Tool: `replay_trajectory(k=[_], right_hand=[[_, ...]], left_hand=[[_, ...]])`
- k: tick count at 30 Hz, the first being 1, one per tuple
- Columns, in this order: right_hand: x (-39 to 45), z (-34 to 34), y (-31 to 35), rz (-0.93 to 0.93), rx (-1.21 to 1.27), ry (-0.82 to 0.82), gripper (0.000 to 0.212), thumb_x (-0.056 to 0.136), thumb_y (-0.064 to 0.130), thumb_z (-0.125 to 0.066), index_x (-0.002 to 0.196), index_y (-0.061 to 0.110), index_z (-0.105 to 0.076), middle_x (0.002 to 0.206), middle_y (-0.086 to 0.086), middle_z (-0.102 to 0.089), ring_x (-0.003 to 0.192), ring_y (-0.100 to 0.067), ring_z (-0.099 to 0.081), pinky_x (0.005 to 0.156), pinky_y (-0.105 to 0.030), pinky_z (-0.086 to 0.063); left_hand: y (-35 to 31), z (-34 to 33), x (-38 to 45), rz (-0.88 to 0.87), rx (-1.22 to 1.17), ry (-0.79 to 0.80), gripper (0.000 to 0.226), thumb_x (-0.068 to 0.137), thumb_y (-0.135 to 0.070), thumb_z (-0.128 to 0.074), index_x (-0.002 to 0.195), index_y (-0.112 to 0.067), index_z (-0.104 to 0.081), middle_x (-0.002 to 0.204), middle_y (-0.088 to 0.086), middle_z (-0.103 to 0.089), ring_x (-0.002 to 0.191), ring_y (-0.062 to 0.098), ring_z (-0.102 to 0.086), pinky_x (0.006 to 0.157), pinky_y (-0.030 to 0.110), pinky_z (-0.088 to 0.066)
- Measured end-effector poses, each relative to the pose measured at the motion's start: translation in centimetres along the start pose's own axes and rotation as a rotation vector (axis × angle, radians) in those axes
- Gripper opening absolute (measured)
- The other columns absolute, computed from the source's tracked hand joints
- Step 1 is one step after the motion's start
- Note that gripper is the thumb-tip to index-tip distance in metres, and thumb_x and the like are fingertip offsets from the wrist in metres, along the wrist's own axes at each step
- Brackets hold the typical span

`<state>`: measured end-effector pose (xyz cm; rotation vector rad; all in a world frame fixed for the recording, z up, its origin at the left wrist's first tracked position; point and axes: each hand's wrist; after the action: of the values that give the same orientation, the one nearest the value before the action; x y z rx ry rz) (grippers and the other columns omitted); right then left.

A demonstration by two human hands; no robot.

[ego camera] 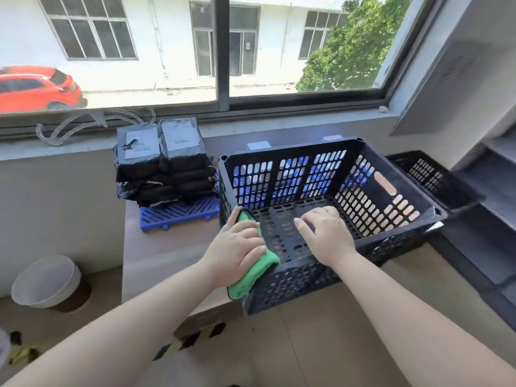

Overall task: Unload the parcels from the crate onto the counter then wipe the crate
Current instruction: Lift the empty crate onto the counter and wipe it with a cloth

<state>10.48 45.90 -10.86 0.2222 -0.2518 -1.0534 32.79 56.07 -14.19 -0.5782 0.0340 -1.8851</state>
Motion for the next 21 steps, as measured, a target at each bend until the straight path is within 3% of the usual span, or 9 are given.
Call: replay_trajectory(k=[4,8,11,13,14,18,21], right_hand=[[-0.5,-0.2,-0.1,-0.036,0.054,-0.032,0.044,0.103,0.046,-0.036,0.097,0.016,-0.067,0.103,0.002,-0.064,0.114,-0.021,-0.042,0.091,-0.035,-0.036],[-1.6,-0.2,-0.4,-0.07,0.173,-0.111,0.041,0.103,0.04,-0.039,0.088,0.012,-0.065,0.092,0.0,-0.063,0.112,-0.022,-0.043,0.085,-0.037,-0.041],[-2.2,-0.2,-0.2,-0.087,0.201,-0.139,0.038,0.102,0.036,-0.042,0.082,0.01,-0.062,0.086,0.0,-0.059,0.108,-0.021,-0.044,0.072,-0.034,-0.038],[-2.3,-0.3,-0.4,-0.066,0.199,-0.154,0.035,0.101,0.034,-0.043,0.084,0.011,-0.063,0.087,-0.002,-0.062,0.107,-0.021,-0.046,0.074,-0.034,-0.042],[-2.3,-0.2,-0.5,-0.066,0.221,-0.161,0.032,0.1,0.033,-0.045,0.086,0.012,-0.064,0.089,-0.003,-0.063,0.108,-0.02,-0.046,0.076,-0.035,-0.043],[-1.9,0.8,-1.2,-0.029,0.461,-0.164,0.021,0.099,0.024,-0.049,0.097,0.014,-0.067,0.092,0.001,-0.06,0.105,-0.015,-0.046,0.079,-0.032,-0.042],[-1.4,1.6,-3.6,0.074,0.324,-0.006,0.024,0.101,0.023,-0.043,0.111,0.018,-0.064,0.105,0.0,-0.061,0.109,-0.015,-0.044,0.09,-0.037,-0.043]], left_hand=[[-4.2,-1.7,-0.7,0.061,0.247,-0.158,0.058,0.102,-0.029,-0.024,0.065,-0.019,-0.067,0.066,-0.008,-0.064,0.077,0.018,-0.061,0.116,0.044,-0.027],[-7.9,-3.2,0.6,0.174,0.477,-0.165,0.058,0.097,-0.027,-0.031,0.05,-0.02,-0.063,0.051,-0.003,-0.062,0.052,0.021,-0.058,0.103,0.039,-0.042],[-10.1,-4.2,1.9,0.26,0.499,-0.115,0.054,0.096,-0.03,-0.03,0.05,-0.019,-0.057,0.047,-0.001,-0.058,0.043,0.023,-0.055,0.077,0.035,-0.051],[-11.6,-4.8,2.9,0.321,0.486,-0.098,0.049,0.094,-0.032,-0.035,0.052,-0.018,-0.056,0.045,0.0,-0.055,0.038,0.022,-0.051,0.052,0.029,-0.039],[-12.1,-4.9,3.3,0.346,0.48,-0.088,0.047,0.093,-0.033,-0.037,0.052,-0.018,-0.056,0.045,0.0,-0.055,0.037,0.022,-0.05,0.048,0.028,-0.031],[-12.0,-5.0,4.1,0.415,0.486,-0.105,0.05,0.094,-0.036,-0.031,0.054,-0.018,-0.057,0.046,0.0,-0.057,0.036,0.024,-0.052,0.049,0.026,-0.021],[-11.5,-4.7,4.3,0.411,0.478,-0.146,0.049,0.094,-0.035,-0.034,0.051,-0.018,-0.052,0.042,0.0,-0.052,0.032,0.022,-0.047,0.048,0.025,-0.02]])
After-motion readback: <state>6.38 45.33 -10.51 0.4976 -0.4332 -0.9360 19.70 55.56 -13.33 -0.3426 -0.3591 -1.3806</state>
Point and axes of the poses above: each hand's wrist, its own x-axis towards the middle knuckle, its own z-axis out of the back of the hand, y = z × x
